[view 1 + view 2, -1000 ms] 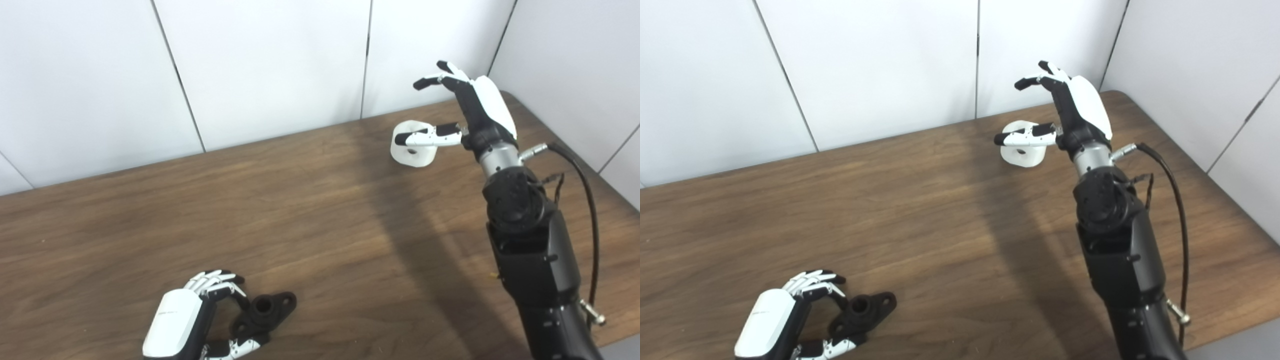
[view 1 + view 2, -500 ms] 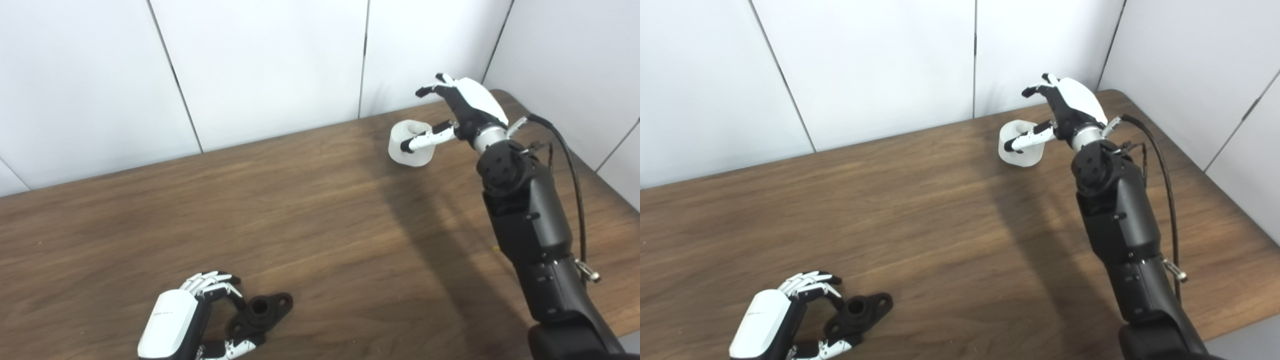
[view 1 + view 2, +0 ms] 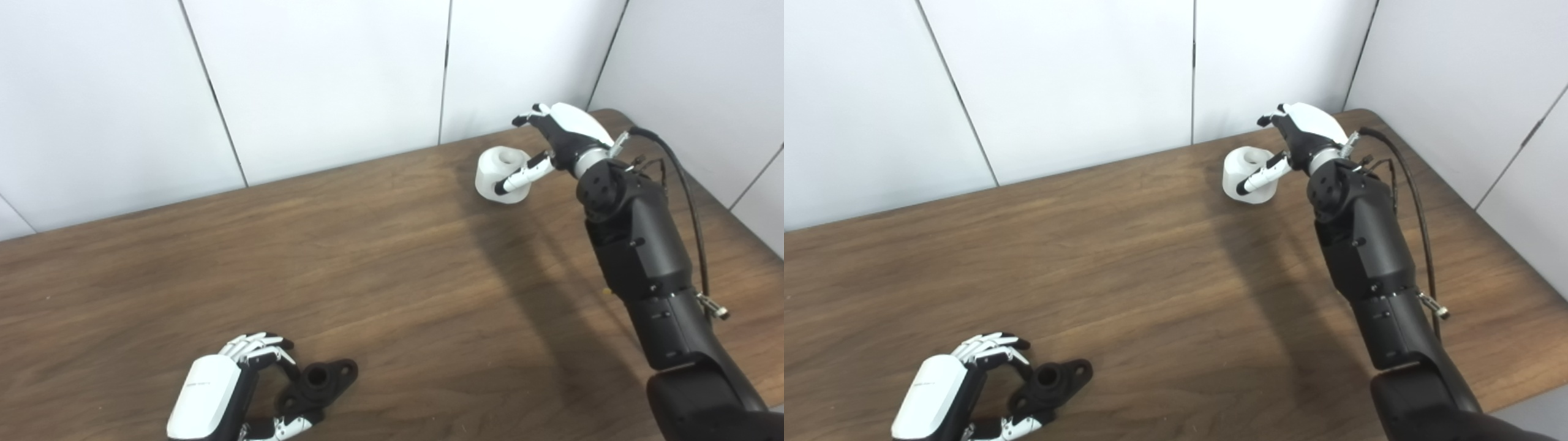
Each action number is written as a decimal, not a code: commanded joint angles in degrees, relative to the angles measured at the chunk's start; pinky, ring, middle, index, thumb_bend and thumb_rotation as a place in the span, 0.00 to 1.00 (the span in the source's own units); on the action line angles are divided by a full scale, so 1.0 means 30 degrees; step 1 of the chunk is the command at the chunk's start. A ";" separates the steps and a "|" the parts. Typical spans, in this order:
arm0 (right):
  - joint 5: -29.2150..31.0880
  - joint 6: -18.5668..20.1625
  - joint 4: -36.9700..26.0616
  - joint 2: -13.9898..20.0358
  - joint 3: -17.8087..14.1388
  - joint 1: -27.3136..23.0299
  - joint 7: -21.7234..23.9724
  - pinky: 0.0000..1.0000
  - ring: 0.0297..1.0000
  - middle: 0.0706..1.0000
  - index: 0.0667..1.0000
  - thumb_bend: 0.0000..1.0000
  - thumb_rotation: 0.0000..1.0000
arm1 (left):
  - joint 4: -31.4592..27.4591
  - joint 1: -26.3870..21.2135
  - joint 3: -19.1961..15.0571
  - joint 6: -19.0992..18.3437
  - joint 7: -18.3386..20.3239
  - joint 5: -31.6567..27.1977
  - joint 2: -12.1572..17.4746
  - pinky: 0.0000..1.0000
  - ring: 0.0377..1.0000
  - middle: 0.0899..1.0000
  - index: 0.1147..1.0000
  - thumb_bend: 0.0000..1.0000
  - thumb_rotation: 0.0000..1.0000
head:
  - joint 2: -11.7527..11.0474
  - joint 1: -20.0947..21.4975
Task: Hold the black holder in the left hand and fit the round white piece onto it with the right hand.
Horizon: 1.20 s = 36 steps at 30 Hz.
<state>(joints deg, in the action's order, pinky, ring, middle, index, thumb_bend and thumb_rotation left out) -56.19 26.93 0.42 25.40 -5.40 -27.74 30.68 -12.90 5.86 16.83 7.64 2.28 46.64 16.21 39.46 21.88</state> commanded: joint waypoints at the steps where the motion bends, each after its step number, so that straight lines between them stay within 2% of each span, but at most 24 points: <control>1: -0.0672 -0.0006 -0.0271 0.0643 -0.0096 -0.1114 -0.0135 1.00 1.00 1.00 0.86 1.00 0.30 | -0.0059 0.0162 -0.0196 -0.0283 0.0275 0.0106 0.0294 0.83 0.80 0.71 0.42 0.52 0.04 | 0.0005 0.0008; 14: -0.1205 -0.0007 0.0940 0.0964 0.0029 -0.1393 -0.0033 1.00 1.00 1.00 0.84 0.97 0.31 | 0.0029 0.0055 -0.0286 -0.0316 0.0365 0.0000 0.0278 0.84 0.81 0.71 0.42 0.52 0.04 | 0.0091 -0.0039; 25: -0.0922 -0.0011 0.1413 0.1469 0.0535 -0.1326 -0.0308 1.00 1.00 0.99 0.77 0.95 0.30 | 0.0059 0.0041 -0.0314 -0.0283 0.0389 -0.0002 0.0228 0.84 0.80 0.71 0.42 0.52 0.04 | 0.0072 0.0055; 31: -0.0770 -0.0014 0.1924 0.1533 0.0740 -0.1478 -0.0587 1.00 1.00 0.97 0.74 0.94 0.31 | -0.0036 0.0022 -0.0320 -0.0349 0.0518 -0.0052 0.0204 0.84 0.80 0.71 0.42 0.52 0.04 | 0.0037 0.0176; 36: -0.0381 -0.0030 0.2216 0.1603 0.1159 -0.1550 -0.1399 1.00 1.00 0.96 0.72 0.94 0.29 | 0.0108 0.0007 -0.0340 -0.0290 0.0442 -0.0116 0.0177 0.83 0.80 0.71 0.42 0.52 0.04 | 0.0033 0.0186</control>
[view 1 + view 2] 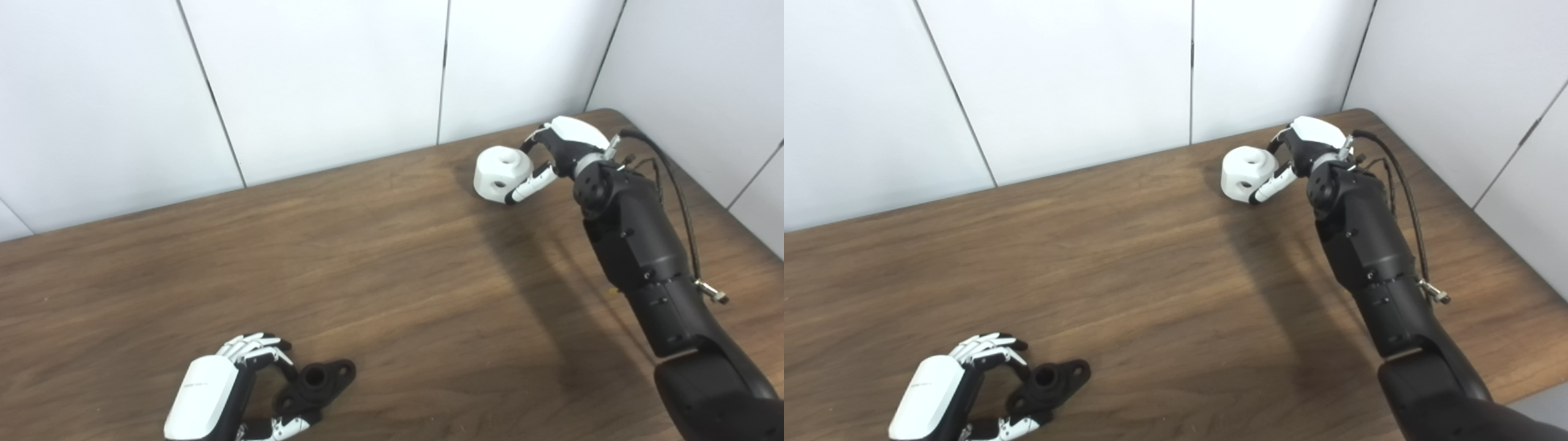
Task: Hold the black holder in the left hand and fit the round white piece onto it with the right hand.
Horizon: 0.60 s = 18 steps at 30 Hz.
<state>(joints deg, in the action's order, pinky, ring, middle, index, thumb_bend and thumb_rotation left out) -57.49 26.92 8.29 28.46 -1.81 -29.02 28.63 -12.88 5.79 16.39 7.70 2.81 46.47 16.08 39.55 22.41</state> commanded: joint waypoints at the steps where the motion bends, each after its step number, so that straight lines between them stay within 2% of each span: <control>1: 0.0132 -0.0028 -0.0325 0.0613 0.0056 -0.1153 -0.0819 1.00 1.00 0.96 0.72 0.94 0.29 | 0.0136 0.0026 -0.0196 -0.0269 0.0222 -0.0067 0.0220 0.84 0.80 0.71 0.42 0.52 0.04 | 0.0004 0.0011; 18: 0.0460 -0.0032 0.0375 0.0731 0.1105 -0.1554 -0.1942 1.00 1.00 0.93 0.70 0.92 0.29 | 0.0143 0.0010 -0.0152 -0.0311 0.0318 -0.0103 0.0251 0.83 0.80 0.71 0.42 0.52 0.04 | 0.0014 -0.0022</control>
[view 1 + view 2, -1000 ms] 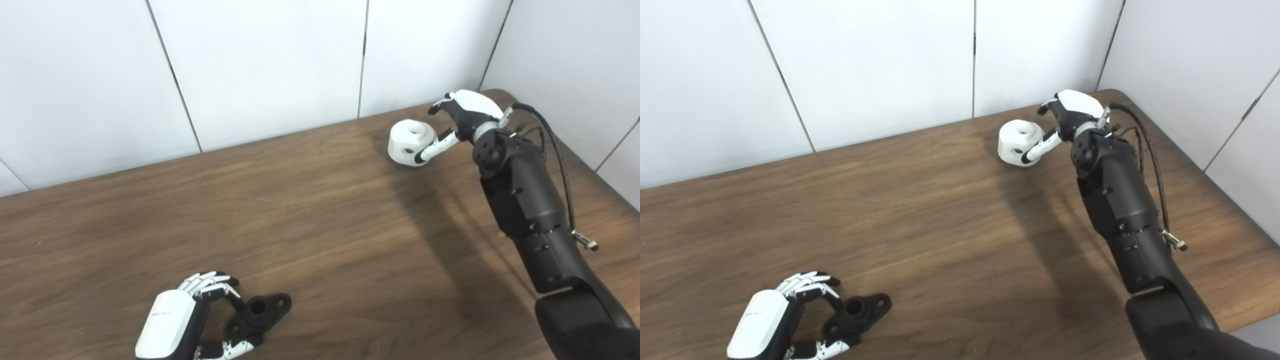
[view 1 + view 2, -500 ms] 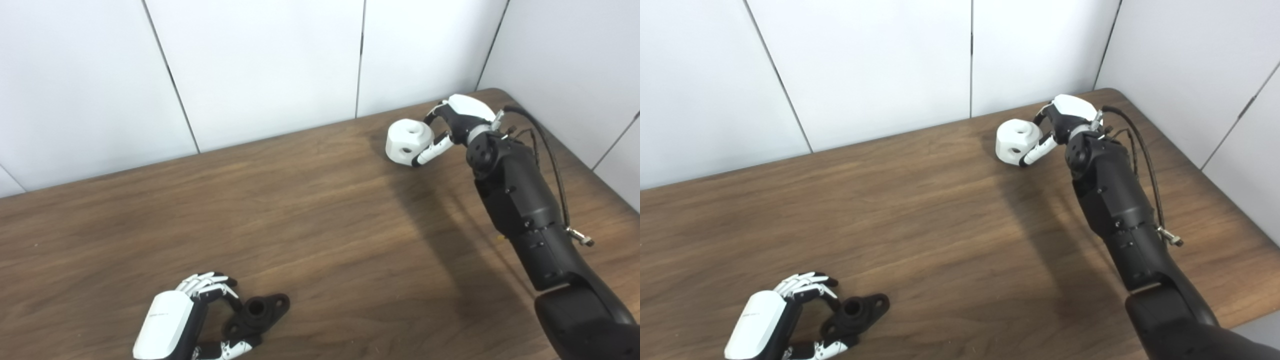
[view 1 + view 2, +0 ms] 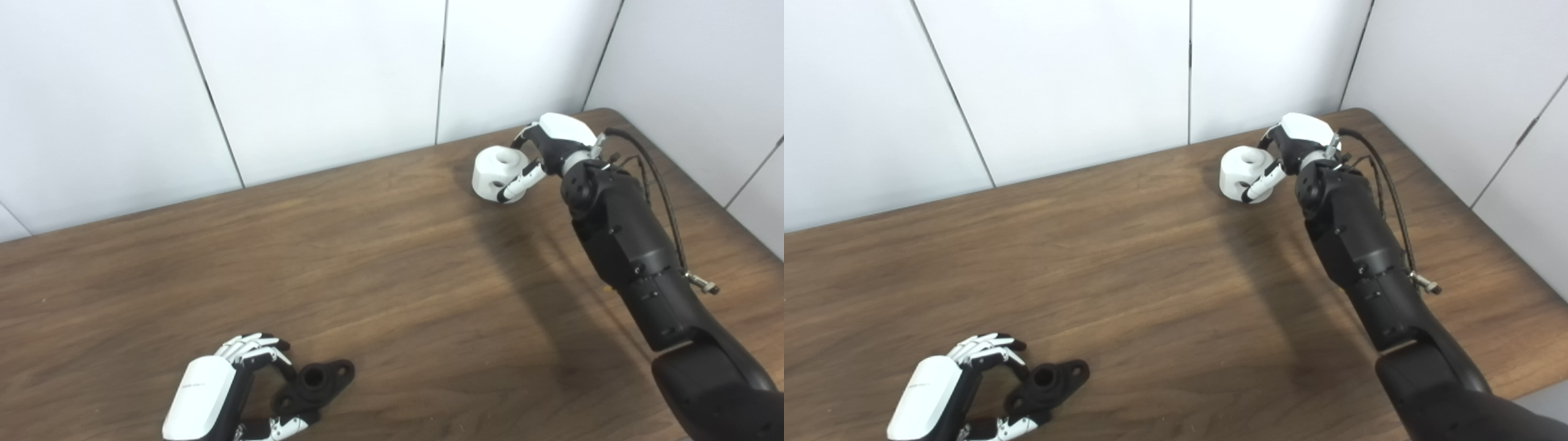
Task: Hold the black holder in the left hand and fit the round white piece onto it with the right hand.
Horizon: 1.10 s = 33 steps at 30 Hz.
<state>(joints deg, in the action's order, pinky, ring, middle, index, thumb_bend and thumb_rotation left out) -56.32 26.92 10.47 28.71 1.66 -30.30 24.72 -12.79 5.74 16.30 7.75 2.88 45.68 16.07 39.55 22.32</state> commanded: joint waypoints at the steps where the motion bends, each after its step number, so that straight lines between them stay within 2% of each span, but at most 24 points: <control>1: 0.0137 -0.0034 -0.0341 0.0660 -0.0022 -0.1131 -0.0705 1.00 1.00 0.93 0.70 0.92 0.29 | 0.0115 0.0026 -0.0119 -0.0328 0.0301 0.0161 0.0256 0.83 0.80 0.71 0.42 0.52 0.04 | 0.0014 0.0008; 17: 0.0547 -0.0027 -0.0559 0.1205 0.0269 -0.0994 -0.0897 1.00 1.00 0.91 0.65 0.90 0.25 | -0.0062 0.0095 -0.0076 -0.0397 0.0346 0.0290 0.0219 0.83 0.80 0.71 0.42 0.52 0.04 | 0.0146 0.0011; 23: 0.1141 -0.0285 -0.0461 0.1367 0.0318 -0.0811 -0.2148 1.00 0.97 0.87 0.57 0.90 0.19 | -0.0018 0.0068 -0.0063 -0.0384 0.0364 0.0229 0.0207 0.84 0.80 0.71 0.42 0.52 0.04 | 0.0115 -0.0031; 24: 0.1304 -0.0332 -0.0458 0.1380 0.0307 -0.0776 -0.2387 1.00 0.97 0.85 0.50 0.68 0.16 | -0.0011 0.0067 -0.0059 -0.0375 0.0352 0.0227 0.0200 0.84 0.80 0.71 0.42 0.52 0.04 | 0.0115 -0.0031; 25: 0.1466 -0.0311 -0.0501 0.1376 0.0293 -0.0739 -0.2560 1.00 0.96 0.83 0.47 0.58 0.15 | -0.0005 0.0070 -0.0053 -0.0346 0.0323 0.0234 0.0201 0.84 0.80 0.71 0.42 0.52 0.04 | 0.0115 -0.0031; 28: 0.2010 -0.0528 -0.0647 0.1391 0.0244 -0.0580 -0.3127 1.00 0.95 0.79 0.45 0.53 0.14 | -0.0021 0.0088 -0.0044 -0.0296 0.0288 0.0219 0.0195 0.83 0.80 0.71 0.42 0.52 0.04 | 0.0112 -0.0049; 33: 0.2661 -0.0908 -0.0773 0.1514 0.0366 -0.0347 -0.3931 1.00 0.94 0.76 0.44 0.53 0.14 | -0.0026 0.0113 -0.0032 -0.0277 0.0262 0.0188 0.0174 0.83 0.80 0.71 0.42 0.52 0.04 | 0.0144 -0.0017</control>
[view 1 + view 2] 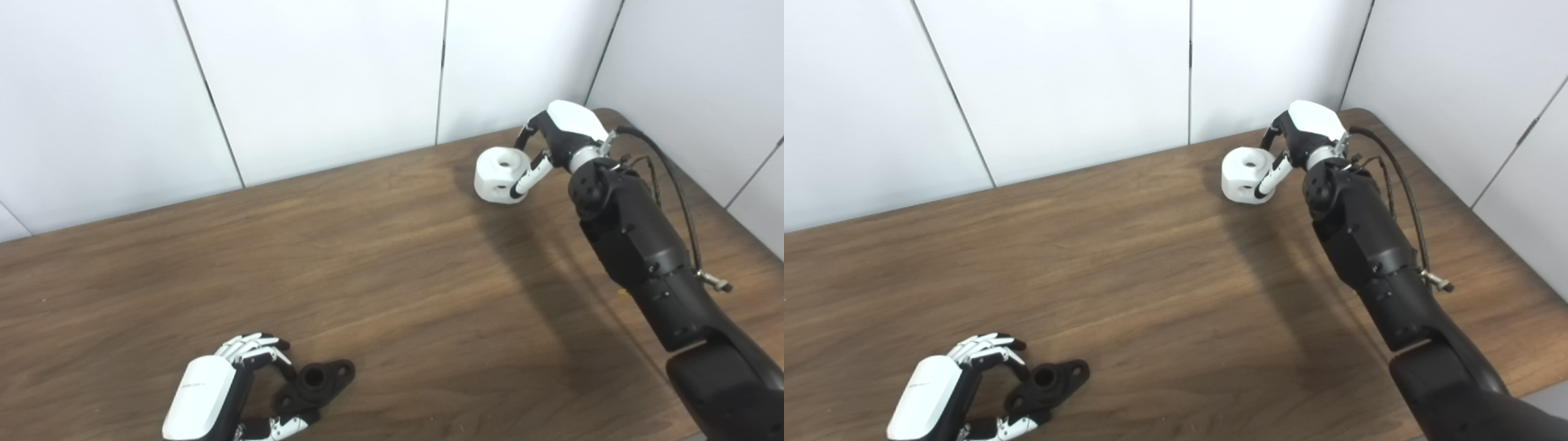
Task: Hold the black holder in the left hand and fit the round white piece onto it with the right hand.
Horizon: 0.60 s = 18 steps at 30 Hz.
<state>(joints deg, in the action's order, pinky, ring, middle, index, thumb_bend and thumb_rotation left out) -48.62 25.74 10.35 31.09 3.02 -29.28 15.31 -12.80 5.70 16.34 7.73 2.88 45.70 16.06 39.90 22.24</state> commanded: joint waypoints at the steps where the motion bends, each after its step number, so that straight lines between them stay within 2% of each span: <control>1: 0.0129 -0.0558 -0.0724 0.0743 -0.0029 -0.0650 -0.0944 1.00 0.94 0.76 0.44 0.53 0.14 | -0.0029 0.0132 -0.0046 -0.0279 0.0269 0.0157 0.0165 0.83 0.80 0.71 0.42 0.52 0.04 | 0.0027 0.0013; 12: 0.0453 -0.0793 -0.0657 0.0830 0.0132 -0.0368 -0.1812 1.00 0.94 0.75 0.44 0.53 0.13 | -0.0113 0.0157 0.0061 -0.0366 0.0321 0.0321 0.0078 0.84 0.80 0.71 0.42 0.52 0.04 | 0.0064 -0.0106; 18: 0.0508 -0.0385 -0.1940 0.0906 0.0263 -0.0110 -0.1267 1.00 0.93 0.76 0.44 0.53 0.14 | -0.0093 0.0165 0.0107 -0.0365 0.0234 0.0486 0.0029 0.83 0.80 0.71 0.42 0.52 0.04 | 0.0083 -0.0362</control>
<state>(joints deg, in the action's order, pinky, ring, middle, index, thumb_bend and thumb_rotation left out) -46.85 24.65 7.35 31.38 4.16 -27.56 11.98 -12.81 5.74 16.45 7.66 2.81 45.92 15.92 40.08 21.09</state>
